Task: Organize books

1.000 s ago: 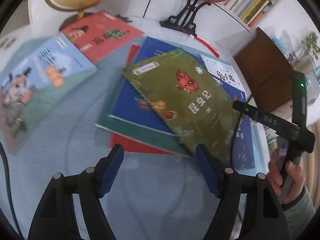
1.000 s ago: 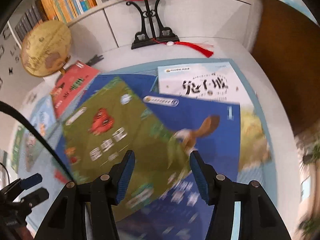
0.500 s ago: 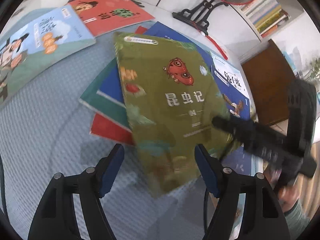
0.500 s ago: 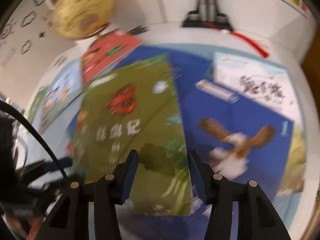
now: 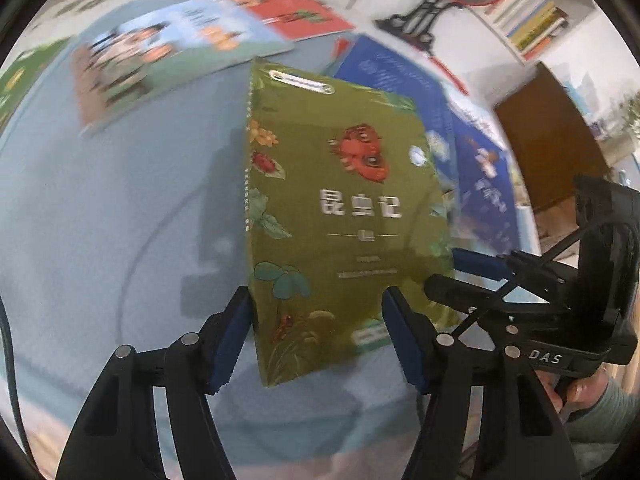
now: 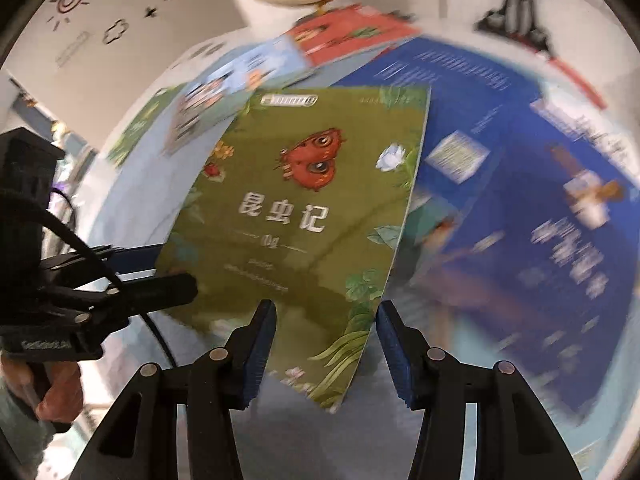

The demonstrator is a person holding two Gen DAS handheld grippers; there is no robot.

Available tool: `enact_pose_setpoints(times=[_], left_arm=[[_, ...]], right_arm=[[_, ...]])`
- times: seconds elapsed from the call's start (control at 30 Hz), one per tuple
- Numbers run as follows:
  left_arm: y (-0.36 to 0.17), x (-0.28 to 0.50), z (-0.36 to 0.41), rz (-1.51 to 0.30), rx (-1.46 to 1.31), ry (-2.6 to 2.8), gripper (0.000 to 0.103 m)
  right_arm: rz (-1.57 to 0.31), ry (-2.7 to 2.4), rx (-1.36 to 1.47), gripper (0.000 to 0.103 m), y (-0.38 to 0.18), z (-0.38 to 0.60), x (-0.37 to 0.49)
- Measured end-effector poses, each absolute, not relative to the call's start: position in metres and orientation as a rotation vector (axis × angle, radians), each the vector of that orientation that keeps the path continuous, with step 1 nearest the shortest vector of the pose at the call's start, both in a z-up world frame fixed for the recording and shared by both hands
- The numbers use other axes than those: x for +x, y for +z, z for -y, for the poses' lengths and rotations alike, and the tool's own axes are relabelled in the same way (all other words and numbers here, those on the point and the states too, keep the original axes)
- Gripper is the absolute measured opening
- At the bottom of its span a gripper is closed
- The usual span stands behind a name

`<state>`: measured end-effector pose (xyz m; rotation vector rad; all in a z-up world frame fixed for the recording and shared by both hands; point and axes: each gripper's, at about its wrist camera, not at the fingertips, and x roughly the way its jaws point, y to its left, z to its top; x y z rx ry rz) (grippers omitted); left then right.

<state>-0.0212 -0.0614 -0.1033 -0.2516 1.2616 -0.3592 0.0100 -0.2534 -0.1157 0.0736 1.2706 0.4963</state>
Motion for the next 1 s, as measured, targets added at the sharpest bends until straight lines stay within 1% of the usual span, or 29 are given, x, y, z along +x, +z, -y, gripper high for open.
enact_pose_setpoints(times=[0.1, 0.13, 0.2, 0.27, 0.4, 0.53, 0.6, 0.7, 0.77, 0.83, 0.9, 0.97, 1.0], left_arm=[[-0.112, -0.031, 0.043, -1.27, -0.271, -0.302, 0.057], [-0.113, -0.032, 0.038, -1.262, -0.274, -0.284, 0.057], [-0.115, -0.035, 0.032, -1.262, -0.279, -0.265, 0.057], [-0.116, -0.035, 0.031, -1.264, -0.277, -0.288, 0.057], [-0.118, -0.032, 0.044, -1.26, -0.16, -0.35, 0.057], [-0.117, -0.032, 0.051, -1.238, -0.102, -0.398, 0.057], [-0.113, -0.033, 0.043, -1.232, -0.139, -0.428, 0.055], [-0.088, -0.039, 0.014, -1.165, -0.38, -0.569, 0.055], [-0.071, -0.043, 0.004, -1.134, -0.467, -0.664, 0.055], [-0.063, -0.044, 0.009, -1.121, -0.421, -0.69, 0.056], [-0.071, -0.042, 0.016, -1.133, -0.368, -0.662, 0.055], [-0.086, -0.037, 0.017, -1.153, -0.346, -0.602, 0.05], [-0.095, -0.034, 0.015, -1.172, -0.347, -0.584, 0.039]], right_arm=[[-1.312, 0.524, 0.119, 0.051, -0.126, 0.246, 0.001], [-1.304, 0.526, 0.123, 0.05, -0.124, 0.245, -0.002], [-1.287, 0.508, 0.124, 0.044, -0.12, 0.245, -0.007], [-1.282, 0.469, 0.137, 0.044, -0.121, 0.249, -0.01], [-1.278, 0.384, 0.177, 0.043, -0.126, 0.251, -0.019], [-1.275, 0.329, 0.187, 0.042, -0.124, 0.236, -0.033], [-1.266, 0.296, 0.148, 0.042, -0.122, 0.229, -0.038], [-1.258, 0.262, 0.169, 0.042, -0.124, 0.231, -0.041], [-1.252, 0.26, 0.225, 0.042, -0.125, 0.234, -0.043], [-1.238, 0.252, 0.264, 0.043, -0.126, 0.232, -0.044], [-1.222, 0.228, 0.236, 0.045, -0.126, 0.227, -0.047], [-1.216, 0.215, 0.219, 0.045, -0.125, 0.223, -0.048], [-1.215, 0.213, 0.22, 0.045, -0.125, 0.222, -0.048]])
